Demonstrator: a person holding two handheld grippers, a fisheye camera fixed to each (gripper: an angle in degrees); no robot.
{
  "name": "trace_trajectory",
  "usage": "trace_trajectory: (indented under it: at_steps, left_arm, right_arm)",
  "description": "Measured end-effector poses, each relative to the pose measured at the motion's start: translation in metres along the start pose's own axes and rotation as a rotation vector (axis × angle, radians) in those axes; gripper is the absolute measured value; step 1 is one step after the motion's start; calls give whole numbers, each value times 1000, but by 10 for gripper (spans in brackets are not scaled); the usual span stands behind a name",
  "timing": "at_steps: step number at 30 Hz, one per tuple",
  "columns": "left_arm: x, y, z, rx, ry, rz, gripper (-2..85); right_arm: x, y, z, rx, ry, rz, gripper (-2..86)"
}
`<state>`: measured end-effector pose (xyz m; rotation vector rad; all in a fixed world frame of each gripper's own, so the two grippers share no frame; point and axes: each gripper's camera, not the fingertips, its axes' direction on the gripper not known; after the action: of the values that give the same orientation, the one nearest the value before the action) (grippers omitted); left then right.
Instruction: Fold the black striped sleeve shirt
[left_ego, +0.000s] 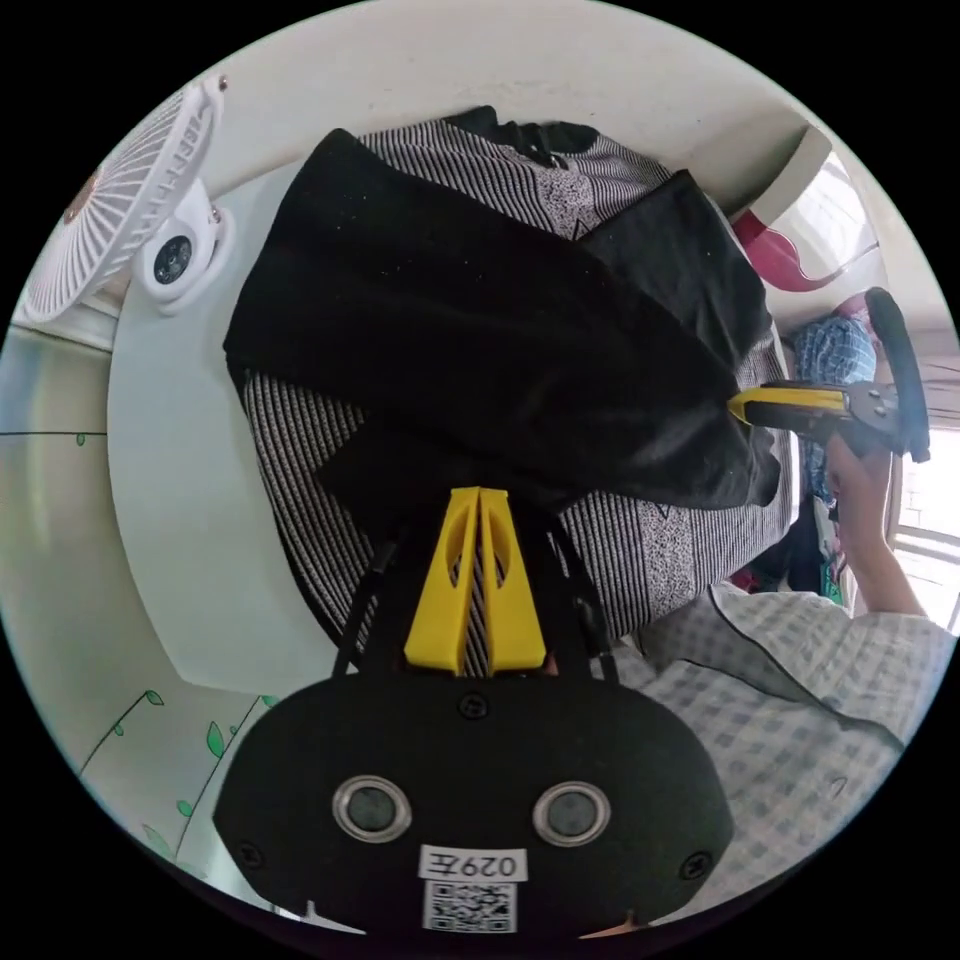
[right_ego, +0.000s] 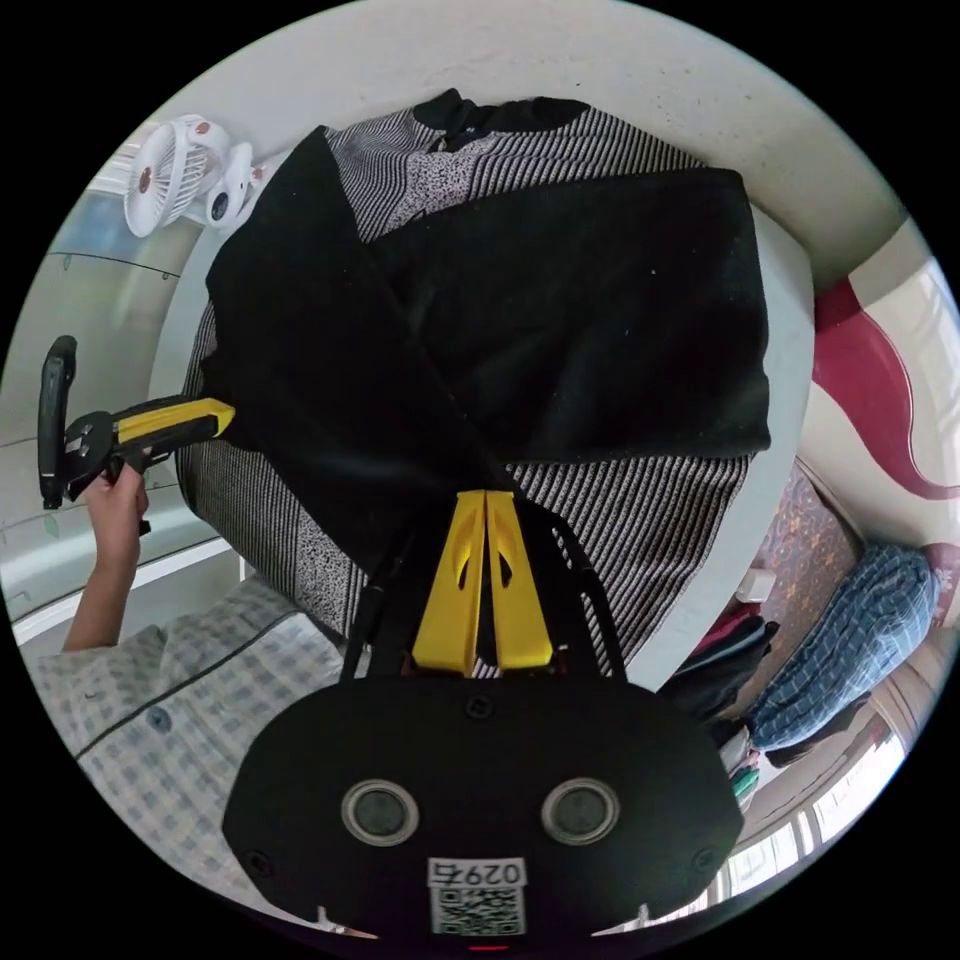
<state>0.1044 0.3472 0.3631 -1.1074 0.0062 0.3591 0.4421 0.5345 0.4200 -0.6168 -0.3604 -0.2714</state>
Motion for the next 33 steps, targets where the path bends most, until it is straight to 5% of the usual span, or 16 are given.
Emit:
trace_trajectory:
  at_steps: [9, 15, 20, 25, 33]
  left_arm:
    - [-19, -44, -16, -4, -216, 83, -10]
    - [-50, 19, -74, 139, -78, 103, -10]
    - [-78, 128, -37, -14, 135, 60, -10]
    - [-107, 150, -5, -42, -79, 99, -10]
    - [-159, 103, -15, -106, -152, 181, -9]
  right_arm:
    - [-8, -8, 11, 62, -44, -3, -5]
    - [-10, 83, 1, 125, -218, -38, -6]
    - [-18, 187, 56, -11, -185, 123, -6]
    - [11, 215, 57, 49, -247, 265, -6]
    - [56, 230, 37, 79, -272, 365, -4]
